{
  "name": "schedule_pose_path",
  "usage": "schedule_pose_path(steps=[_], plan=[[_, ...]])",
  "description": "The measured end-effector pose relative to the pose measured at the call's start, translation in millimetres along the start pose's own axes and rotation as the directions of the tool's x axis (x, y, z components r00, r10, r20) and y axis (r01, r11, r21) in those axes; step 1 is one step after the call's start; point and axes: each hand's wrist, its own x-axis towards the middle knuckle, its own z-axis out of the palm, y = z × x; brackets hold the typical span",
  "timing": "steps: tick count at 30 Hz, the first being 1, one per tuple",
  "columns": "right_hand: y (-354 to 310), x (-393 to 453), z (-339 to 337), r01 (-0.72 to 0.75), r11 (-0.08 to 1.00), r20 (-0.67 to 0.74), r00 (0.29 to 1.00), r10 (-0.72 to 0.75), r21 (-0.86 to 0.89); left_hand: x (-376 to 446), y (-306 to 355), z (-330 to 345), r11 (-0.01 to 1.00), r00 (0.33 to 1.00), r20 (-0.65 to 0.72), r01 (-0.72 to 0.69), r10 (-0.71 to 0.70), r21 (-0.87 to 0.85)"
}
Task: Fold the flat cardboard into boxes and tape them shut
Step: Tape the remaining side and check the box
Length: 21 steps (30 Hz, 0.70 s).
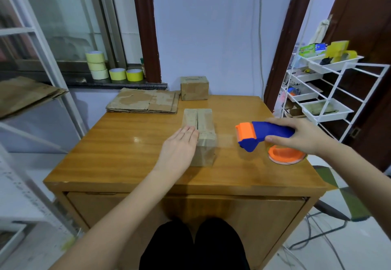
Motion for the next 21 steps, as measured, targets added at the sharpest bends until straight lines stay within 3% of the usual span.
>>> schedule_pose_path(steps=[3,8,21], plan=[[0.3,1.9,-3.2,0.044,0.976,0.034,0.999,-0.038,-0.212,2.1,-0.1,2.4,1.000,1.000,0.023,0.012,-0.011,-0.013],[-30.6,25.5,7.1,0.159,0.834,0.137,0.985,-0.101,-0.528,0.8,-4.6,1.2,0.999,1.000,0.031,0.009,-0.007,-0.044],[-88.5,61.4,15.5,0.244,0.725,0.255,0.962,-0.097,-0.644,4.3,1.7,-12.7,0.999,0.991,0.137,-0.002,0.007,-0.038]])
